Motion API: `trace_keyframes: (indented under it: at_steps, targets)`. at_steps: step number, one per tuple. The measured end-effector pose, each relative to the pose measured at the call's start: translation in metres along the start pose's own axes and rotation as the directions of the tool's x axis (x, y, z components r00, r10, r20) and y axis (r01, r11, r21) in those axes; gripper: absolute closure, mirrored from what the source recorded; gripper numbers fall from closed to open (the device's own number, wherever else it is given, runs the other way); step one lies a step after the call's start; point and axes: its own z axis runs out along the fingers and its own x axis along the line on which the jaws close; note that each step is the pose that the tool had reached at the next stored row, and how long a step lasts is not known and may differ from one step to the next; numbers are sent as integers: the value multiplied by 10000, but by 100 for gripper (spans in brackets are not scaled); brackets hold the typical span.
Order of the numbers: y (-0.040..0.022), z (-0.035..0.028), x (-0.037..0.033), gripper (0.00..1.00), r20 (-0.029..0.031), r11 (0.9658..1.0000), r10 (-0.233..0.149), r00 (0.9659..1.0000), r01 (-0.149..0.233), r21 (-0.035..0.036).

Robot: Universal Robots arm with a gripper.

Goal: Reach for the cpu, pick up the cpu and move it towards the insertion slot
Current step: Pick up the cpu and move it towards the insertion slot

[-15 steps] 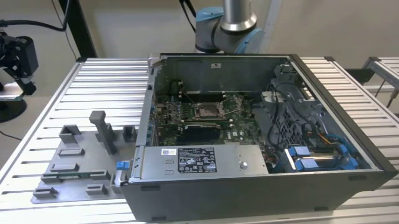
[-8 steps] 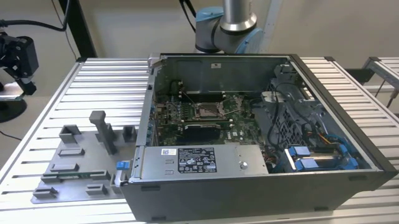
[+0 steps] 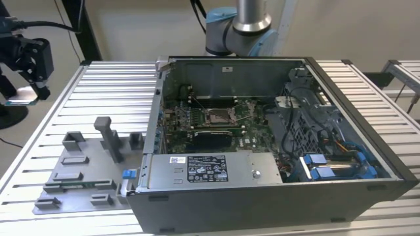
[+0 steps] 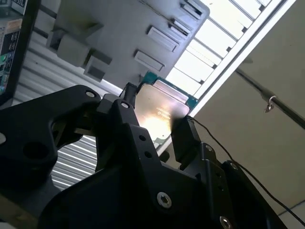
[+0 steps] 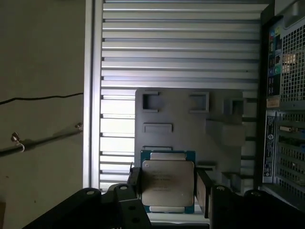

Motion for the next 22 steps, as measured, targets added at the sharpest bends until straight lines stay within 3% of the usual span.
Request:
trace_keyframes:
  at_steps: [22]
  targets:
    - [-2,-16,-677,100,-59,10000,8,10000,-8,-1]
